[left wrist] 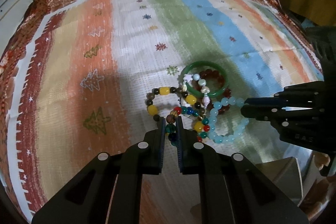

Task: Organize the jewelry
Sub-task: 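Lift both held bracelets and carry them toward the silver tin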

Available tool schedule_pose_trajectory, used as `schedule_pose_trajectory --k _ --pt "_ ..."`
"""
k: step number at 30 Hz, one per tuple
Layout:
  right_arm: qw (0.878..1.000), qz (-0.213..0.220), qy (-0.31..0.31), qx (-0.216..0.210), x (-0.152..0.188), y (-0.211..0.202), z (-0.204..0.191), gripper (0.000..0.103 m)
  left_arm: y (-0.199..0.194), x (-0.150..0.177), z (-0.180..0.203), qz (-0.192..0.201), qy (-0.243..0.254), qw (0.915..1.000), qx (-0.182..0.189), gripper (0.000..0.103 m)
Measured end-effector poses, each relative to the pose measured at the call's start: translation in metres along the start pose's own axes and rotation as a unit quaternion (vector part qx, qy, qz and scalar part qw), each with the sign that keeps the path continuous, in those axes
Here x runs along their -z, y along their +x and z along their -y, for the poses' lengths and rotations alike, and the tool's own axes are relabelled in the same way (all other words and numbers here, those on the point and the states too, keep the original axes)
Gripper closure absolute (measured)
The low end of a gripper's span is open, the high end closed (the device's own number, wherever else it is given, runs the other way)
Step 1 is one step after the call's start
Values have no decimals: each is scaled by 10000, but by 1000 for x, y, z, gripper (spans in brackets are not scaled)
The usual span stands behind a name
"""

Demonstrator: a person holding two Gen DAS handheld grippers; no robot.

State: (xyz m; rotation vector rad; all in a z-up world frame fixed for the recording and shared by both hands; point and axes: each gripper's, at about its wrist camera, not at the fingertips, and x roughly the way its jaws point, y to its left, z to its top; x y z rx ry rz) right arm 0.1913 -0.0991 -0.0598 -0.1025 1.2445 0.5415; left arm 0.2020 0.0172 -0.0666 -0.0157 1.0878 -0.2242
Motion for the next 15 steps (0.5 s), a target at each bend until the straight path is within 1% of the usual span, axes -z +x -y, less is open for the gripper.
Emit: schedule_pose_trajectory --k 15 --pt "9991 410 -70 -93 14 -39 -15 90 -34 8 9 327 -97 9992 198 94"
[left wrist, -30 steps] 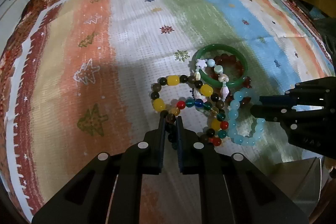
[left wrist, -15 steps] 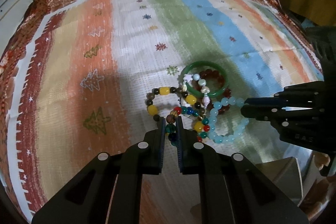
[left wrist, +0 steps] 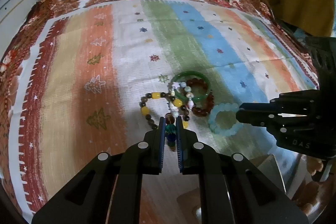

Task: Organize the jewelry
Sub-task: 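Lift both held bracelets and carry them toward the silver tin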

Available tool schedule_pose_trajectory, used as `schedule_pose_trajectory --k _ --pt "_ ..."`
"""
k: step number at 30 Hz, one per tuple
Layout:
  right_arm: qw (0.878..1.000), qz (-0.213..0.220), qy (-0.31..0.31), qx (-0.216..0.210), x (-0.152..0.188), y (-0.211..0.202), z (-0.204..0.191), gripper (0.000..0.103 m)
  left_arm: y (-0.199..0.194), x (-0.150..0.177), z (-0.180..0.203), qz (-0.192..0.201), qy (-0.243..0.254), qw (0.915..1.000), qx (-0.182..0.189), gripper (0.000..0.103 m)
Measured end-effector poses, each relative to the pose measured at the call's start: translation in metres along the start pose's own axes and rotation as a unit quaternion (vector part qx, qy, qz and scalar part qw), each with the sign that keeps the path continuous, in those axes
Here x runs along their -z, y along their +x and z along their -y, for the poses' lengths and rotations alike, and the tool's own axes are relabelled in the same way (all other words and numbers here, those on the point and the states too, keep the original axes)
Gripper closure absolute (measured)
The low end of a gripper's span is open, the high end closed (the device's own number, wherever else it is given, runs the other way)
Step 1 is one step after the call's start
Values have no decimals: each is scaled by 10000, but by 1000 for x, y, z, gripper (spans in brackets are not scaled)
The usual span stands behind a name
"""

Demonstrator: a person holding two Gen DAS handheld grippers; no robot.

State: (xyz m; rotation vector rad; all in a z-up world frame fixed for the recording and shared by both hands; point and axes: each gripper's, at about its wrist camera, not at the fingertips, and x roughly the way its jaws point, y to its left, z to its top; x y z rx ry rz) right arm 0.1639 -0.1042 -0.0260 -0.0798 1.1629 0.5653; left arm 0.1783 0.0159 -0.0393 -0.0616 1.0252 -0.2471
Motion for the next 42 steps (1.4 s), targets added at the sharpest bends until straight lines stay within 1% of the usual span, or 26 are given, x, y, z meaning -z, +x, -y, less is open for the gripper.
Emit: schedule_pose_trajectory --k 6,14,19,26,34,42 --pt "9998 99 -56 152 8 -11 -1 90 -13 0 5 147 37 9999 0 94" --pt "9987 489 -116 83 9 -40 -11 90 -30 2 13 303 119 9994 126 94" --pt "9980 616 -148 7 12 -50 -19 90 -41 5 16 396 107 9990 173 94" --pt "9962 825 -260 -82 24 -69 -29 90 -60 14 26 536 152 9979 328 94" --pt "9949 919 -357 -235 43 -84 -33 90 -84 26 40 763 295 9953 516 94" --pt "9940 989 -351 -304 53 -93 -35 90 -92 38 44 807 329 9944 593 94"
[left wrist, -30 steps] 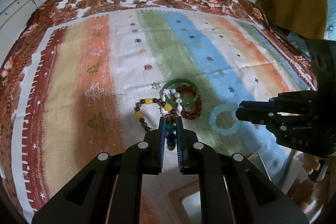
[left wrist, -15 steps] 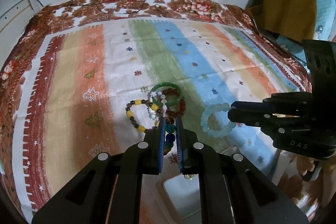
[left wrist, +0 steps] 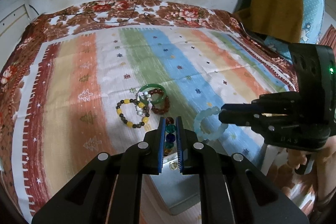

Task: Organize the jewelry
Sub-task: 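Lift both held bracelets and carry them toward the silver tin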

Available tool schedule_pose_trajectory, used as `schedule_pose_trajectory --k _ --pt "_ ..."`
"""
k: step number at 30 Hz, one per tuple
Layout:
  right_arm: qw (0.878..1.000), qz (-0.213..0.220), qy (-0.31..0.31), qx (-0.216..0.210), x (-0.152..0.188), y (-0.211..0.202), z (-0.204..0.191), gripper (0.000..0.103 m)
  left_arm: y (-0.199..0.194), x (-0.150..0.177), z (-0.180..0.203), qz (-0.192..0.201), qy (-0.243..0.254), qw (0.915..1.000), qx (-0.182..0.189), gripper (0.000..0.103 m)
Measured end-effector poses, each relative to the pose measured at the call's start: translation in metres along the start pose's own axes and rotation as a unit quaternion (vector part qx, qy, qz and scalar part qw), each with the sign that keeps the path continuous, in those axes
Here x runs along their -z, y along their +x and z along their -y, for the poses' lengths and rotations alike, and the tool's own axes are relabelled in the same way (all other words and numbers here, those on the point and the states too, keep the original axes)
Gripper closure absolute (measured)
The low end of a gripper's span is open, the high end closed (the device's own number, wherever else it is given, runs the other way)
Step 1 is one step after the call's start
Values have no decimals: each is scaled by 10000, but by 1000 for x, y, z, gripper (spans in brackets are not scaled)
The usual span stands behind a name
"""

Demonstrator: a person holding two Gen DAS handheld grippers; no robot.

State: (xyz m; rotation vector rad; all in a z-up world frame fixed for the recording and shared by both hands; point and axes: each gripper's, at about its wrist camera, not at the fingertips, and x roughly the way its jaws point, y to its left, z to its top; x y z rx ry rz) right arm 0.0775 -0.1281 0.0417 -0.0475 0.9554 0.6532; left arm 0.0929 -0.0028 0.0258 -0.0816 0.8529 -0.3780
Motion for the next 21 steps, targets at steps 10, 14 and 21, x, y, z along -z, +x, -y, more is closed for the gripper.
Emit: schedule_pose_trajectory --k 10,14,21 --pt "9997 34 -109 -203 13 -13 -8 90 -14 19 16 45 162 9997 182 94" --pt "9997 -72 -155 -197 23 -11 -11 90 -11 27 20 -25 176 9996 208 94" --pt "9995 -152 -169 -218 35 -12 -14 90 -11 36 24 -89 187 9995 217 94"
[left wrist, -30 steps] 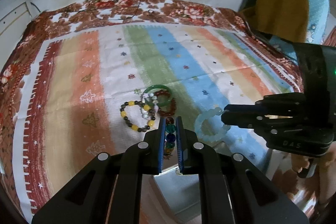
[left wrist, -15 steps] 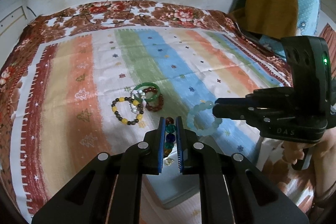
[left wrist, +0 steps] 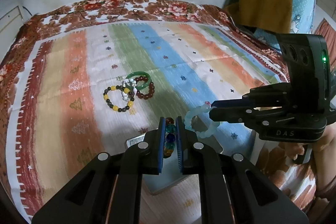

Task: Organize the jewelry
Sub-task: 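Lift both held bracelets and carry them toward the silver tin, then lower both bracelets into the tin and open both tools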

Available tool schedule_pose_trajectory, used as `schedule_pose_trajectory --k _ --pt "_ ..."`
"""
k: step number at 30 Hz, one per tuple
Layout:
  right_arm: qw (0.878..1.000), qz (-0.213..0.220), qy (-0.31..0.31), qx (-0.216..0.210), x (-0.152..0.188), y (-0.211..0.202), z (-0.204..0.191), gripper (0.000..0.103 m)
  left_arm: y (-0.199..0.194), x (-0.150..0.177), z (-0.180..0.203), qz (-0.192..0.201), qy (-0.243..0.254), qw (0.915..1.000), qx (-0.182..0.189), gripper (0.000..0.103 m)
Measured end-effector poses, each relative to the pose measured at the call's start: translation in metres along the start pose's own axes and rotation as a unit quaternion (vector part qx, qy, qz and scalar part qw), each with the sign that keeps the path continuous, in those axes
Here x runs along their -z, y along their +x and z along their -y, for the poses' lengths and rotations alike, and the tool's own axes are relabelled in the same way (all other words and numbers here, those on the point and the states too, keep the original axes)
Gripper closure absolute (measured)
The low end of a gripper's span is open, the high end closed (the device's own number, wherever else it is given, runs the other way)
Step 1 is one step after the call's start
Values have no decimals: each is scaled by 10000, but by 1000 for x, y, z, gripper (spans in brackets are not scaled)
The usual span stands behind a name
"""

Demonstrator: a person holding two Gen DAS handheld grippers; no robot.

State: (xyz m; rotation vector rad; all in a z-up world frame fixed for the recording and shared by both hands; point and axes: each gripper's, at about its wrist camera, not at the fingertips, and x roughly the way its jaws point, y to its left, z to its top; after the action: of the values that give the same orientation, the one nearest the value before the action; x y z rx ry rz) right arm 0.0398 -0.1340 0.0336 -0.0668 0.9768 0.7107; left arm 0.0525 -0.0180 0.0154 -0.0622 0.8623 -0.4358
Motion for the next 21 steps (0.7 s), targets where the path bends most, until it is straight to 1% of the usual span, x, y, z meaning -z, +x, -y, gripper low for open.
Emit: schedule_pose_trajectory --k 5,15,17,19,20,21 --pt "10000 -75 -29 30 4 3 -1 90 6 3 2 -100 33 9999 -63 94" --pt "9996 -262 -112 -28 7 11 -3 89 12 6 1 -202 64 9998 -31 93" --pt "9996 -251 -110 -20 7 11 -2 83 12 6 1 -205 69 9998 -28 89" --pt "9997 -213 -109 67 6 10 -2 67 12 6 1 -193 48 9998 -51 81" --pt "9996 -201 -100 155 6 10 -1 64 12 6 0 -185 28 9998 -78 77" --pt "9996 -201 -100 199 6 10 0 60 13 6 -1 -183 27 9997 -136 76"
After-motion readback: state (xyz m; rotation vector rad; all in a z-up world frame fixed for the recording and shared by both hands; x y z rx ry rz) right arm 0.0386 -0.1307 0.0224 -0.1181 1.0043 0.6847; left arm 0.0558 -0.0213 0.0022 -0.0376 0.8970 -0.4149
